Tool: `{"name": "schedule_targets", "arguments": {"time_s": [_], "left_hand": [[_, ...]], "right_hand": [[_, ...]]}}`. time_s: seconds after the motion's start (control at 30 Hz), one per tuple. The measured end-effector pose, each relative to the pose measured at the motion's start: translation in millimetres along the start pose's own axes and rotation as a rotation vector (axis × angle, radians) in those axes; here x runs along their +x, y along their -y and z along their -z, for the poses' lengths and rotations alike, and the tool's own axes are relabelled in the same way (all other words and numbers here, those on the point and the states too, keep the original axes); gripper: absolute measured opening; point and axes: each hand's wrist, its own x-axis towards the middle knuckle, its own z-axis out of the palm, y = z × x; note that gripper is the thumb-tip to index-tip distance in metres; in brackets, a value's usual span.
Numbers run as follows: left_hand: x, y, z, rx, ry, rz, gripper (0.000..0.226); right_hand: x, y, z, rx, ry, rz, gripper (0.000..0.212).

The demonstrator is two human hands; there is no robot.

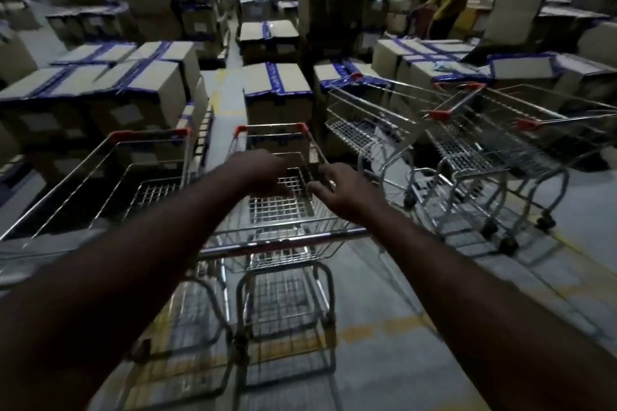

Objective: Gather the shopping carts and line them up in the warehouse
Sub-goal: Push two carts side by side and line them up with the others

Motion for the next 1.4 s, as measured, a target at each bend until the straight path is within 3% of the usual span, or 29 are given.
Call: {"name": "schedule_targets", "arguments": {"time_s": [0.1, 0.3, 0.63, 0.77, 0.9, 1.0, 1.1, 1.2, 1.4], "left_hand": [[39, -47, 38, -0.001, -0.072, -0.123, 0.042], [141, -123, 97, -0.019, -0.155, -0.177, 0.039], [348, -246, 126, -0.152, -0.344, -0.333, 0.053], [439, -285, 140, -0.259, -0.373, -0.317, 0.059], [509, -319, 134, -0.376, -0.262, -0.298, 0.056], [554, -338, 118, -0.342, -0.277, -0.325, 0.052], [596, -354, 104, -0.263, -0.313, -0.3, 0.067], [633, -373, 81, -0.213, -0.236, -0.254, 0.082], [735, -418, 49, -0.259, -0.151, -0.054, 0.09]], "right_hand": [[5, -30, 37, -0.063, -0.077, 0.026, 0.041], [15, -121, 123, -0.217, -0.195, -0.051, 0.054], [49, -314, 230, -0.407, -0.286, -0.26, 0.062], [103, -386, 270, -0.442, -0.232, -0.312, 0.068], [153, -448, 284, -0.425, -0.173, -0.316, 0.065], [188, -493, 286, -0.521, -0.107, -0.284, 0.065], [225, -545, 286, -0.623, -0.012, -0.221, 0.07], [257, -603, 272, -0.629, 0.072, -0.173, 0.072], [327, -706, 260, -0.551, 0.223, -0.083, 0.081]]}}
